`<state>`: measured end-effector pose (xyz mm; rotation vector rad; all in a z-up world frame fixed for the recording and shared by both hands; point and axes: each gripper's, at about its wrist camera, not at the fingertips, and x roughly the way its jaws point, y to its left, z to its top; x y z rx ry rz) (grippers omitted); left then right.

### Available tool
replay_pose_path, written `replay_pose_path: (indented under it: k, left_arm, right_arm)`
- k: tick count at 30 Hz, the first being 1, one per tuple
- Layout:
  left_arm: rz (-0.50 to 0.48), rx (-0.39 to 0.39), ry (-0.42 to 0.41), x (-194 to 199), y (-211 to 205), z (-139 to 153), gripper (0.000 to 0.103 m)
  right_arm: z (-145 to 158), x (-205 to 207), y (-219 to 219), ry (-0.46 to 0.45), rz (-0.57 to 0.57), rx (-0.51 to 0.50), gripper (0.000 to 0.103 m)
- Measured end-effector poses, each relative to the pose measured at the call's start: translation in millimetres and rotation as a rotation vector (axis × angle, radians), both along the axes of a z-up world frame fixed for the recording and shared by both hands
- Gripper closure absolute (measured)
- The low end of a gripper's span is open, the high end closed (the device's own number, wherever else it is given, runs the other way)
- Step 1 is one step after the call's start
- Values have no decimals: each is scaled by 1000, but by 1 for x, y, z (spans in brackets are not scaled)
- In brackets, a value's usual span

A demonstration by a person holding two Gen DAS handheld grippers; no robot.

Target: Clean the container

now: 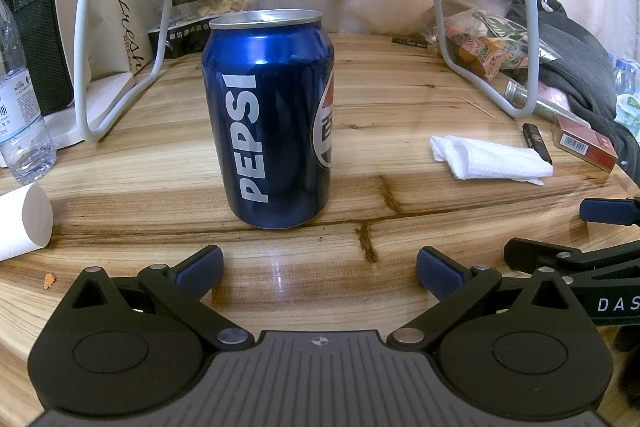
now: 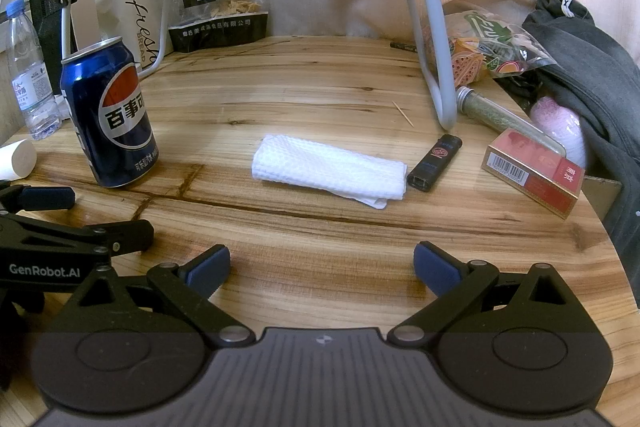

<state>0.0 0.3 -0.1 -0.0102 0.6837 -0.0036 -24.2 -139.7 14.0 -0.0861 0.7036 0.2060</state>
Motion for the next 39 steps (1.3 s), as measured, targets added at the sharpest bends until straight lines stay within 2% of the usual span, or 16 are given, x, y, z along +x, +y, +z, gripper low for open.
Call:
replay_pose_path:
  k: [39]
  left_arm:
    - [-1,1,0,0,8,-4,0]
  right_arm:
    - [0,0,0,-2,1,2,0]
